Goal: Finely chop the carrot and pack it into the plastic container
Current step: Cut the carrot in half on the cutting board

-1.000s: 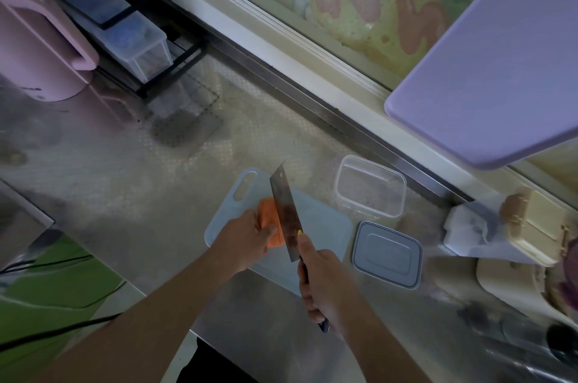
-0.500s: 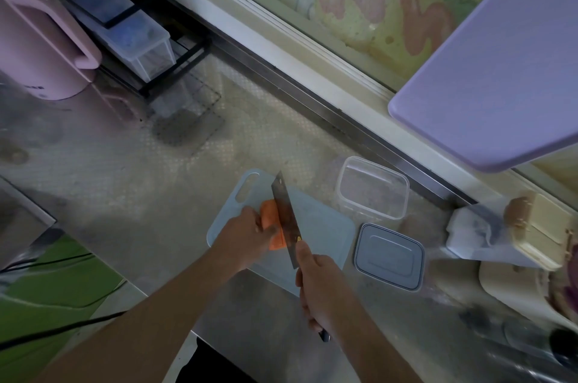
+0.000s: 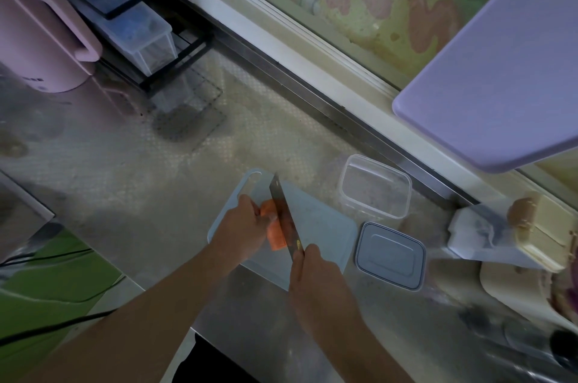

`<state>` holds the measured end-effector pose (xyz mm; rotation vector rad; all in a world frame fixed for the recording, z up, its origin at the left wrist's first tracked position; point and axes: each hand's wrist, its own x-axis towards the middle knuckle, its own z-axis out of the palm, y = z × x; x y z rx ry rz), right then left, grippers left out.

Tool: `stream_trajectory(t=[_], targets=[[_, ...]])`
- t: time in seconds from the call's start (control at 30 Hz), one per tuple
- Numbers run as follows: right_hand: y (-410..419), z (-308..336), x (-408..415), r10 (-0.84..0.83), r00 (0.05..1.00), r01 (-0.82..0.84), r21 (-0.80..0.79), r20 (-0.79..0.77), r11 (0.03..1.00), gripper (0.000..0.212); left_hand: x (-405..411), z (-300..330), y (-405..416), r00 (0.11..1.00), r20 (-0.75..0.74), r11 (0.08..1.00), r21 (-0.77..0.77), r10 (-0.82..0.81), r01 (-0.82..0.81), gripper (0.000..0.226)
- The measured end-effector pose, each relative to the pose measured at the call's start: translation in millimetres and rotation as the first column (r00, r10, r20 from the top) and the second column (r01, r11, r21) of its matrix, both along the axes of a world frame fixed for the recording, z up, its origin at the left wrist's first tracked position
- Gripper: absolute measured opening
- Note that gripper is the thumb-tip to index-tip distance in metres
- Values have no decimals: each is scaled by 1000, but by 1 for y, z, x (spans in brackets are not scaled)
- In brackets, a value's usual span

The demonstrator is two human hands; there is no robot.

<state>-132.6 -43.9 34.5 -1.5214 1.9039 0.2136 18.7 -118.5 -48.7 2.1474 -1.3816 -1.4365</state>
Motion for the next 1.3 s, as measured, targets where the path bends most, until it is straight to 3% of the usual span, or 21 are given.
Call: stream_trajectory(t=[0.23, 0.53, 0.77, 1.0, 1.23, 1.3], targets=[[0, 2, 2, -100, 995, 99, 52, 12, 994, 32, 0, 1, -2, 999, 41, 1000, -21, -17, 18, 34], [-15, 3, 10, -145, 989, 147, 106, -21, 983, 23, -2, 1, -5, 1000, -8, 1000, 6, 29, -29, 32], [-32, -2, 6, 0, 995, 14, 134, -102, 991, 24, -2, 4, -5, 997, -61, 999, 8, 49, -48, 33], [-42, -5, 10, -51, 998, 57, 158, -45, 986, 17, -2, 8, -3, 999, -40, 999, 22, 24, -23, 32], [-17, -16, 10, -230, 973, 230, 97, -13, 968, 16, -11, 11, 0, 999, -30, 1000, 3, 29, -29, 32], [-15, -19, 10, -203, 979, 202, 90, 3, 975, 14, -12, 11, 0, 998, -20, 998, 9, 59, -59, 31]])
